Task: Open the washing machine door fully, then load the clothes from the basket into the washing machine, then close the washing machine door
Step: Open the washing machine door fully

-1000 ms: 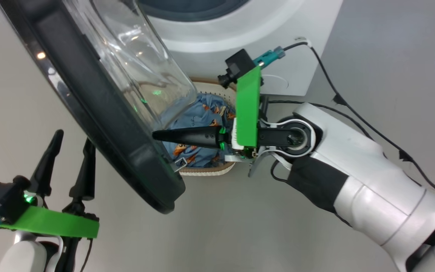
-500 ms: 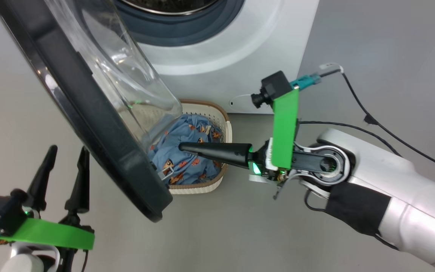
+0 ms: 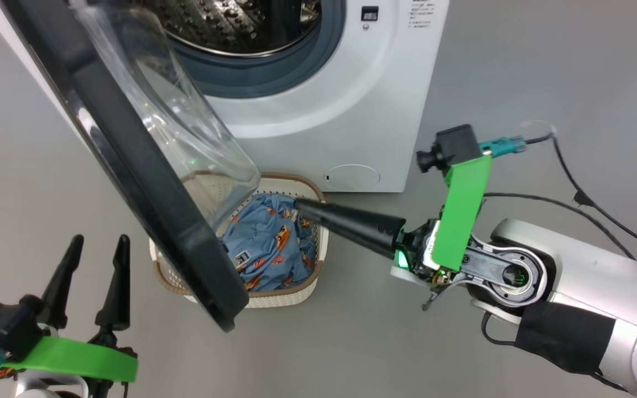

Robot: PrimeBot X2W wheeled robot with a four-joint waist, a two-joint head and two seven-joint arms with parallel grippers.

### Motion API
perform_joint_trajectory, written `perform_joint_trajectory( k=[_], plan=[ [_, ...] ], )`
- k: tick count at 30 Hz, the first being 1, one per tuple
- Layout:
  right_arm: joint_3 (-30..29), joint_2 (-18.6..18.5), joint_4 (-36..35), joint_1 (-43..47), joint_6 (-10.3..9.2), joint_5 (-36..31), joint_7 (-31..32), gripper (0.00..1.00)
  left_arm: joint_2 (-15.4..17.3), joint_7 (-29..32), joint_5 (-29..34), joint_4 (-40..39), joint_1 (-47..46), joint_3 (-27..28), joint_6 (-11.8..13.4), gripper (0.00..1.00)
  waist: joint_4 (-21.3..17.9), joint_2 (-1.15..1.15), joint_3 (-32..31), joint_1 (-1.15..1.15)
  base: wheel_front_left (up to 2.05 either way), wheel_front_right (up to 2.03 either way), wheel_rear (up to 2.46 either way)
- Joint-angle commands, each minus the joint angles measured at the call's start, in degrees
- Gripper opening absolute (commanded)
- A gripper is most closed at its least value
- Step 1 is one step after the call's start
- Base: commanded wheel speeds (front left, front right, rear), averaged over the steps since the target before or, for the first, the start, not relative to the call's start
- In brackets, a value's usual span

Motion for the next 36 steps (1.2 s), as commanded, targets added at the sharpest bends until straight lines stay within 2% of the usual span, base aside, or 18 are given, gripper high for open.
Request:
perform_joint_trajectory(
  k=[1, 5, 10, 15, 20, 25, 29, 32, 33, 36],
  plan=[
    [-0.9, -0.4, -1.4, 1.9, 0.11, -1.4, -2.2, 1.0, 1.3, -0.4, 0.5, -1.1, -0.7, 2.6, -0.2, 1.0, -0.6, 0.0, -0.6, 0.0, 0.0, 0.0, 0.0],
    [-1.4, -1.0, -0.7, 2.9, 0.11, -7.6, -9.5, 1.0, 1.2, -0.4, 0.9, -1.1, 0.2, 3.4, -0.2, 1.0, -1.5, 0.0, -1.3, 0.0, 0.0, 0.0, 0.0],
    [-0.9, -0.8, 4.2, 3.4, 0.11, -15.7, -19.5, 1.0, 1.1, -0.4, 1.3, -1.1, 1.1, 3.9, -0.2, 1.0, -2.6, 0.0, -1.9, 0.0, 0.0, 0.0, 0.0],
    [-1.3, 0.0, 12.9, 3.5, 0.11, -26.2, -23.0, 1.0, 0.9, -0.4, 1.6, -1.2, 1.7, 4.1, -0.2, 1.0, -3.6, 0.0, -2.5, 0.0, 0.0, 0.0, 0.0],
    [-10.9, 5.2, 24.8, 7.0, 0.11, -40.7, -23.2, 1.0, 0.7, -0.4, 1.6, -1.5, 2.4, 4.6, -0.2, 1.0, -4.6, 0.0, -3.1, 0.0, 0.0, 0.0, 0.0],
    [-22.5, 10.6, 30.0, 12.4, 0.11, -57.9, -23.2, 1.0, 0.4, -0.4, 1.9, -1.7, 2.9, 4.9, -0.2, 1.0, -5.5, 0.0, -3.8, 0.0, 0.0, 0.0, 0.0],
    [-34.3, 13.8, 31.2, 17.7, 0.11, -76.4, -23.2, 1.0, 0.1, -0.4, 2.1, -1.8, 3.4, 5.1, -0.2, 1.0, -6.1, 0.0, -4.3, 0.0, 0.0, 0.0, 0.0],
    [-43.1, 17.7, 28.9, 23.6, 0.11, -89.7, -23.2, 1.0, 0.0, -0.4, 2.3, -2.0, 3.7, 5.2, -0.2, 1.0, -6.4, 0.0, -4.6, 0.0, 0.0, 0.0, 0.0],
    [-43.1, 17.7, 28.9, 23.6, 0.11, -89.7, -23.2, 1.0, 0.0, -0.4, 2.3, -2.0, 3.7, 5.2, -0.2, 1.0, -6.4, 0.0, -4.6, 0.0, 0.0, 0.0, 0.0],
    [-49.8, 21.6, 25.0, 29.7, 0.11, -99.8, -23.2, 1.0, 0.0, -0.4, 2.3, -2.0, 3.9, 5.3, -0.2, 1.0, -6.7, 0.0, -4.6, 0.0, 0.0, 0.0, 0.0]
  ],
)
